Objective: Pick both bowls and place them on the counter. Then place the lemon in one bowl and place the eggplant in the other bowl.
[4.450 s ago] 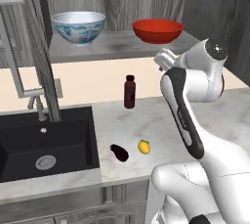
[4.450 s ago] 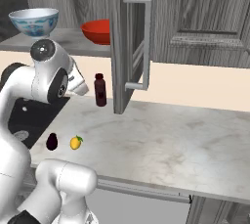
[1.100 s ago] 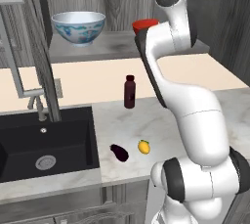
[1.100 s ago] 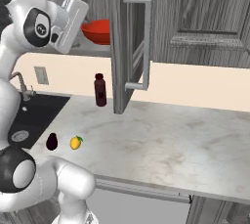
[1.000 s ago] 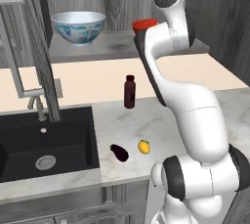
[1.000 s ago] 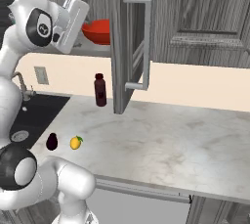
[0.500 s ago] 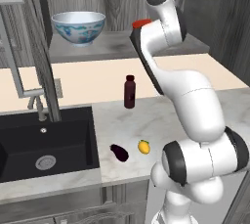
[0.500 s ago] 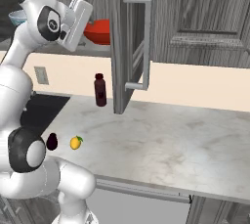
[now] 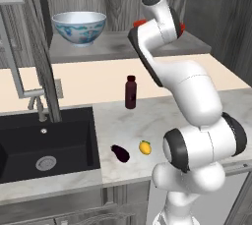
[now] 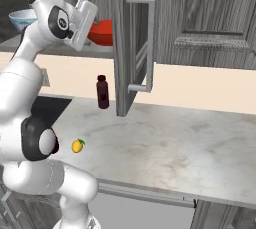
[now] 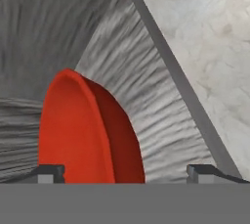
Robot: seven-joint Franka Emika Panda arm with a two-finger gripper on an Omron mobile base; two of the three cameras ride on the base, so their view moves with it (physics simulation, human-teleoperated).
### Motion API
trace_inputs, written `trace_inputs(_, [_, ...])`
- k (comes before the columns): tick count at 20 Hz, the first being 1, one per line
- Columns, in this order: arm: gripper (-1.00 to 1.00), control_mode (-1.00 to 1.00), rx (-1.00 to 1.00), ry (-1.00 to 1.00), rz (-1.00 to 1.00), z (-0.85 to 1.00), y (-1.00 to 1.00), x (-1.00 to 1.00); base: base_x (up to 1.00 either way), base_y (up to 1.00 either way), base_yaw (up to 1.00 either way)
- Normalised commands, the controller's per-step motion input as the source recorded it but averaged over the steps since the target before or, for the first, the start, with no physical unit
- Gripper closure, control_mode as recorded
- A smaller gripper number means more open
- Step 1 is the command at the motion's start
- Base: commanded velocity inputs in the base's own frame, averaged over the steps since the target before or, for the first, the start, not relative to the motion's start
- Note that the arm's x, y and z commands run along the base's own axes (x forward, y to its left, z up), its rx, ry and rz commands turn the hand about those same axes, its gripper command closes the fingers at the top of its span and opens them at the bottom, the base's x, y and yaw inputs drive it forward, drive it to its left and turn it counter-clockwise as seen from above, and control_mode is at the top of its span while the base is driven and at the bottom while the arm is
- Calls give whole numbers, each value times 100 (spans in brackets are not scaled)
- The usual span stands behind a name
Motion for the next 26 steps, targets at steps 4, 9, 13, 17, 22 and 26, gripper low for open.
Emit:
trace_inputs(4, [-100, -100, 0, 0, 0, -14, 7, 45, 0, 0, 0])
trace_inputs(9, [-100, -100, 4, 0, -1, -2, 7, 37, 0, 0, 0])
trace_inputs(13, [-100, -100, 4, 3, -1, -2, 0, 30, 0, 0, 0])
trace_inputs(17, [100, -100, 5, 4, -1, -8, 7, 13, 0, 0, 0])
trace_inputs(22, [100, -100, 5, 2, 0, -21, 2, -1, 0, 0, 0])
trace_inputs(26, [100, -100, 10, 0, 0, -20, 1, -11, 0, 0, 0])
